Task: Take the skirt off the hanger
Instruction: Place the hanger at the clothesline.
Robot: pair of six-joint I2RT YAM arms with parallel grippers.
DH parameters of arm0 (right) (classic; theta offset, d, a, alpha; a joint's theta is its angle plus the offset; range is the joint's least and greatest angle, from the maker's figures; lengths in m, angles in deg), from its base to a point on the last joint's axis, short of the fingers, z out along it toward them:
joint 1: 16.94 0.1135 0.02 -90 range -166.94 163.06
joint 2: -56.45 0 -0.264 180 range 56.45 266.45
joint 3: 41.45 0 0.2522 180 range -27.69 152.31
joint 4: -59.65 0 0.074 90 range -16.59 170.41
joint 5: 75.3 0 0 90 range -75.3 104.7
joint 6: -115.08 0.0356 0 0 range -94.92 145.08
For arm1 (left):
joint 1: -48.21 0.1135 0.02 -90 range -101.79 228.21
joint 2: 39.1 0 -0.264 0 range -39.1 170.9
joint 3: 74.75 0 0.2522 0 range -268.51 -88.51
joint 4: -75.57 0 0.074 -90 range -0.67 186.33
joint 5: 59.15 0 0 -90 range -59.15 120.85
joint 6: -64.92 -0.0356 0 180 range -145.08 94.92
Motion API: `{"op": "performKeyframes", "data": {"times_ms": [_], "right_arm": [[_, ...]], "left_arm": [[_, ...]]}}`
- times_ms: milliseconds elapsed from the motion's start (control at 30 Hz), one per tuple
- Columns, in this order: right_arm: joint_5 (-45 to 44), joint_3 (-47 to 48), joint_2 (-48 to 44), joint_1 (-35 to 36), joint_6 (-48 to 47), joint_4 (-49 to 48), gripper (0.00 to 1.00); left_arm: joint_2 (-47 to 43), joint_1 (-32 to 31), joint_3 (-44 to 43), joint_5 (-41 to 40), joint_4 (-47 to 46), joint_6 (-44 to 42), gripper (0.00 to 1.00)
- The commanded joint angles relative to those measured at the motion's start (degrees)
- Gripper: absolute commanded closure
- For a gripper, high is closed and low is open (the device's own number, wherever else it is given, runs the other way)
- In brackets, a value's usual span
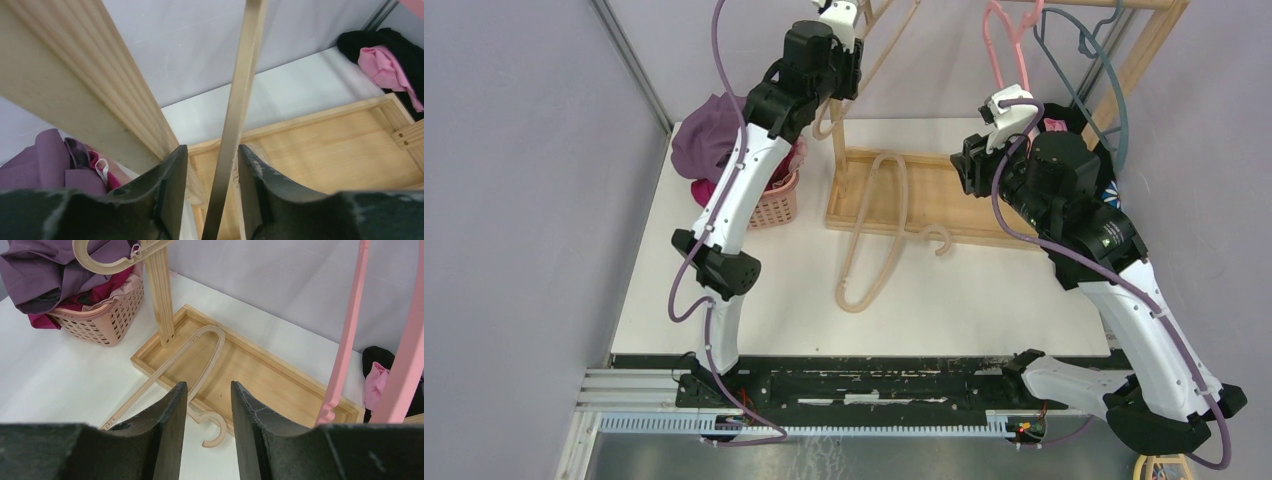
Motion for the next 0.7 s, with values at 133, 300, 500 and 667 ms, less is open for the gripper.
{"op": "performKeyframes", "data": {"times_ms": [133,300,500,667], "right_arm": [[-0.84,0.06,-1.3,0.33,-0.03,-1.82,0.51],[-0.31,-0.63,-1.07,0.32,-0.09,-1.58,0.49],[0.14,-1.68,-0.77,0.33,-0.06,-2.04,0.49],[0.38,-2.4,-0.85,0.32,0.13,-2.05,0.49]], "left_arm": [[-5.07,-0.14,1.3,-1.17,-4.68,0.35,0.28],[-8.5,-0.09,4.09,-1.57,-5.2,-0.72,0.01],[-11.62,-0.14,5.71,-0.28,-5.21,-1.08,0.01],[-16.34,-0.14,10.21,-4.11,-4.08,-3.34,0.01]]}}
